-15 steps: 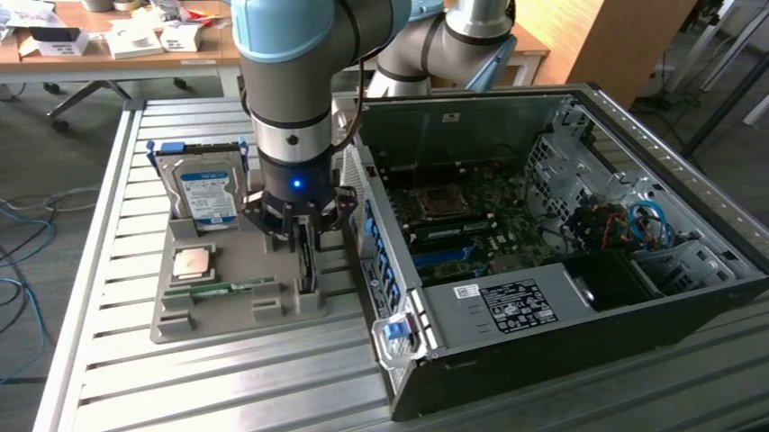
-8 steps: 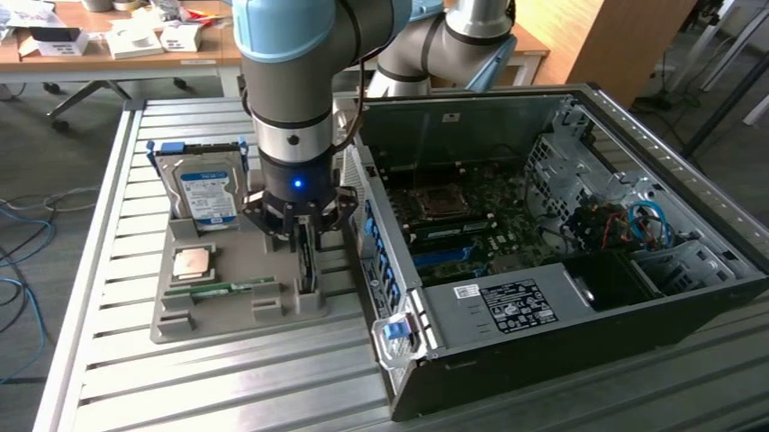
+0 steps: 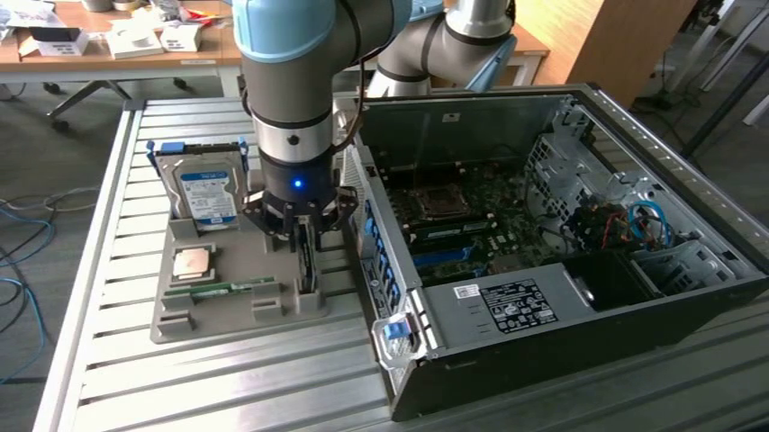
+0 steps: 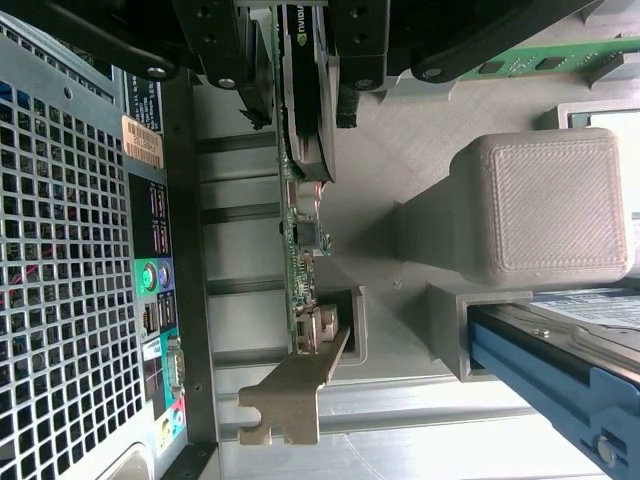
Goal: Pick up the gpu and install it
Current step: 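Pick up the gpu and move the gpu toward the slot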
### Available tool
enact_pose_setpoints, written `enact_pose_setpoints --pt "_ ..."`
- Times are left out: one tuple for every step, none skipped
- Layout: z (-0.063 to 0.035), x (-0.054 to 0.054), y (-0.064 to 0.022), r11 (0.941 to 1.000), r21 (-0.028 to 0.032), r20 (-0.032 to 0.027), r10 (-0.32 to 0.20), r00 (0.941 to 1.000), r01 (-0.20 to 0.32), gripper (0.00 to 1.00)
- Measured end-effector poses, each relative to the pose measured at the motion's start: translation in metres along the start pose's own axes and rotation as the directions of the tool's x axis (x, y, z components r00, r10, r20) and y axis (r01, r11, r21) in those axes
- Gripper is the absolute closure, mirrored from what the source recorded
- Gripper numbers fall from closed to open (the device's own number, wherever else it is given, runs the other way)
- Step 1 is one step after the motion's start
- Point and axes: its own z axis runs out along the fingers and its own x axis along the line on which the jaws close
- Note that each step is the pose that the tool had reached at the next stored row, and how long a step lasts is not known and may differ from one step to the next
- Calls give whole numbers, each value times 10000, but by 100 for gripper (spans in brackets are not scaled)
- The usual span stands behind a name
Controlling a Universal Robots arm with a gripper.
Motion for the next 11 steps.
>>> enact_pose_setpoints --pt "0 0 0 10000 0 1 1 10000 -1 61" --pt "0 0 0 10000 0 1 1 10000 -1 61" --pt "0 0 0 10000 0 1 1 10000 -1 61" --pt "0 0 0 10000 0 1 1 10000 -1 63" --pt "0 0 0 10000 1 1 1 10000 -1 63" --pt "0 1 0 10000 1 -2 0 10000 0 69" --pt "0 0 0 10000 1 -1 0 10000 0 73" --pt "0 0 0 10000 0 1 0 10000 0 73" --pt "0 0 0 10000 1 1 0 10000 0 73" --pt "0 0 0 10000 0 0 0 10000 0 73" --pt "0 0 0 10000 1 1 0 10000 0 73"
